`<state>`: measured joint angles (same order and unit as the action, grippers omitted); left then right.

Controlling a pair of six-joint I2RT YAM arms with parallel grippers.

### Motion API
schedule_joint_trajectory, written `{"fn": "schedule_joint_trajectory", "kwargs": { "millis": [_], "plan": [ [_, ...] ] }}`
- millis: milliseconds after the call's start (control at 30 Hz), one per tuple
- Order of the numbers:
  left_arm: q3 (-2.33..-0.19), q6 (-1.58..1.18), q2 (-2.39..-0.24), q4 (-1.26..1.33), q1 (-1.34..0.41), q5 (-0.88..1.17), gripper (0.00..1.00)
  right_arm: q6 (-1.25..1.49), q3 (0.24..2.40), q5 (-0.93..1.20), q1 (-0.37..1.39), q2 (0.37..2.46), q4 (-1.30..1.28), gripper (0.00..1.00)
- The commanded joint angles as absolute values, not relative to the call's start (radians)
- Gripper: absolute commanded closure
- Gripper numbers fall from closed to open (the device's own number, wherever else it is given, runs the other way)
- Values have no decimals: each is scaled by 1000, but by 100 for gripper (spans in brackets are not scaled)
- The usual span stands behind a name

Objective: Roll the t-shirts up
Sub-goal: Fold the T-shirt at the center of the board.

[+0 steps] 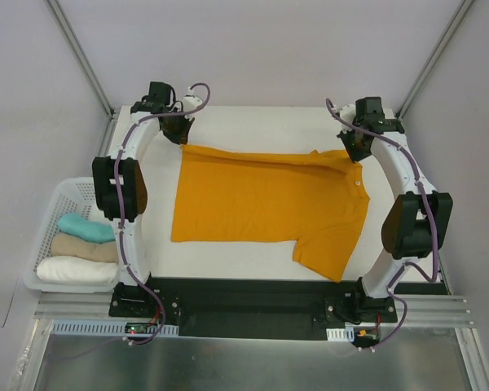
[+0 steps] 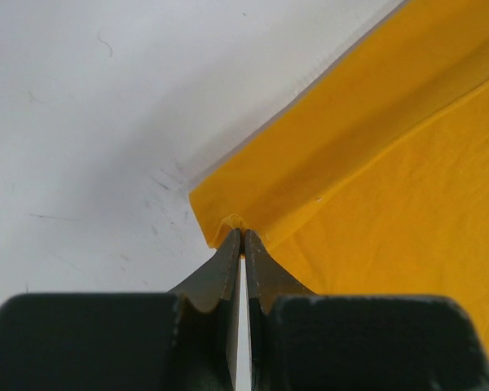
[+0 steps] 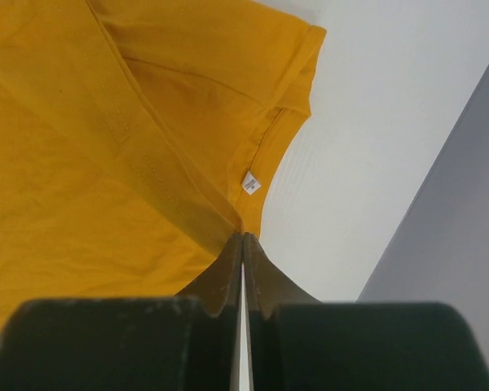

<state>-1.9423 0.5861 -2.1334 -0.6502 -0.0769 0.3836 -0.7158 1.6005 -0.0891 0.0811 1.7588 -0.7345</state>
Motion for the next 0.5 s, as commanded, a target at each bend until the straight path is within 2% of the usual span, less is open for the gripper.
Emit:
{"fn": "schedule_joint_trajectory", "kwargs": {
  "millis": [0,467],
  "plan": [
    [-1895,633,-2040,-666,-71,382,100,-692,1566,-95,83,1661,-772,100],
    [-1763,663,-2013,-669,-71,374,100,-719,1364,-77,124,1568,-798,99]
  ]
}}
